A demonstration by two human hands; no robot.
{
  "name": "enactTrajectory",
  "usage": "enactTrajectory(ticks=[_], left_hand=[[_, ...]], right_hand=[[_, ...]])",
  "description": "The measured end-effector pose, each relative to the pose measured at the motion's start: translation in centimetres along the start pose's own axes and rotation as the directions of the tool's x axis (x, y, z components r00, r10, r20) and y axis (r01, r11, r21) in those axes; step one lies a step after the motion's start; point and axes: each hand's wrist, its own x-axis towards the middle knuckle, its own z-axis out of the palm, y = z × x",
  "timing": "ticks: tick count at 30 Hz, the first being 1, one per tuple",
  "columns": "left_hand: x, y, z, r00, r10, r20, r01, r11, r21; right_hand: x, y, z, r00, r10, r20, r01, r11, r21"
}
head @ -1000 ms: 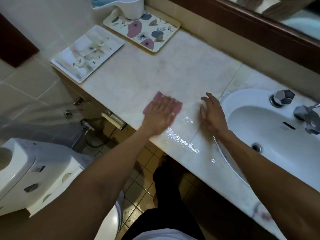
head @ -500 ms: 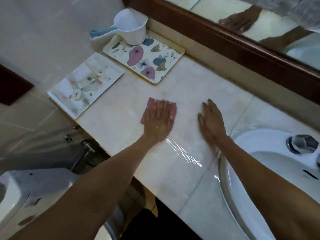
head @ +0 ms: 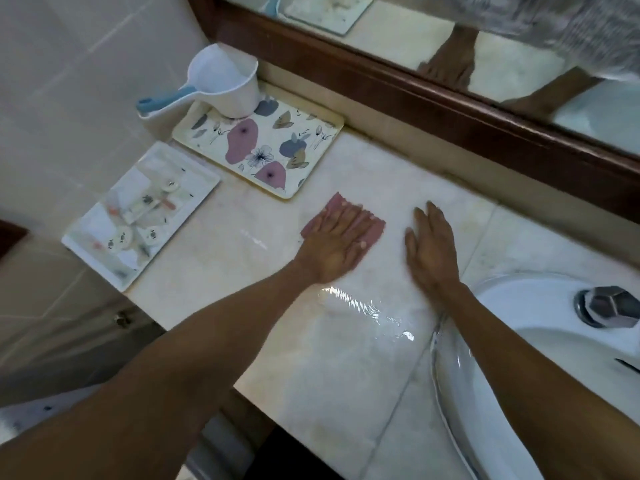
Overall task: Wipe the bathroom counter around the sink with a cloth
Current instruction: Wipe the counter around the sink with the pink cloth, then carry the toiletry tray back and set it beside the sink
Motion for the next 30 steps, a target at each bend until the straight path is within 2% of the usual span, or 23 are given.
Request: enactTrajectory(ticks=[3,5,11,15,17,20,23,26,28,30], left_hand=[[4.9,-0.1,-0.1,0.989,-0.144,0.030,0.145,0.989,-0.033],[6.6,0.2,0.0,0.982,-0.189,0.022,0.189,0.981,-0.051],[7.5,-0.3,-0.1,0.985,-0.154,0.082,0.160,0.984,-0.075],[7.0,-0.4,-3.0,0.975,-0.102,0.199,0.134,0.979,-0.154],[4.7,-0.7,-5.1,0.985,-0.123,0.124,0.151,0.955,-0.253],[-0.5,-2.5,-7.7,0.958,-0.279,-0.068,0.225,0.877,-0.425],[-5.5,-6.1,-9.9,0.877,-0.466,-0.119,0.369,0.810,-0.455],[-10.0,-10.8,-11.8,0.754,-0.641,-0.146,0.504,0.706,-0.497],[-13.1,-14.0,-12.8,0.626,-0.761,-0.167,0.602,0.608,-0.518],[-16.0,-17.0,-13.7,0.456,-0.876,-0.156,0.693,0.460,-0.555]], right_hand=[[-0.1,-0.4,0.6,1.000,0.022,0.014,-0.021,0.999,-0.043],[-0.4,-0.5,0.9,1.000,0.026,0.016,-0.025,0.997,-0.066],[-1.0,-1.1,1.3,0.998,0.055,0.008,-0.053,0.993,-0.108],[-0.8,-1.6,1.1,0.996,0.077,0.034,-0.074,0.993,-0.096],[-0.5,-2.5,0.6,0.995,0.095,0.009,-0.094,0.995,-0.027],[0.3,-5.9,-0.6,0.994,0.055,-0.093,-0.041,0.989,0.139],[2.2,-11.0,-1.0,0.991,-0.051,-0.120,0.075,0.978,0.197],[4.2,-16.7,-0.3,0.987,-0.148,-0.060,0.159,0.955,0.250],[5.3,-20.3,0.7,0.981,-0.195,-0.002,0.187,0.938,0.292],[6.1,-23.5,1.8,0.965,-0.258,0.056,0.223,0.911,0.347]])
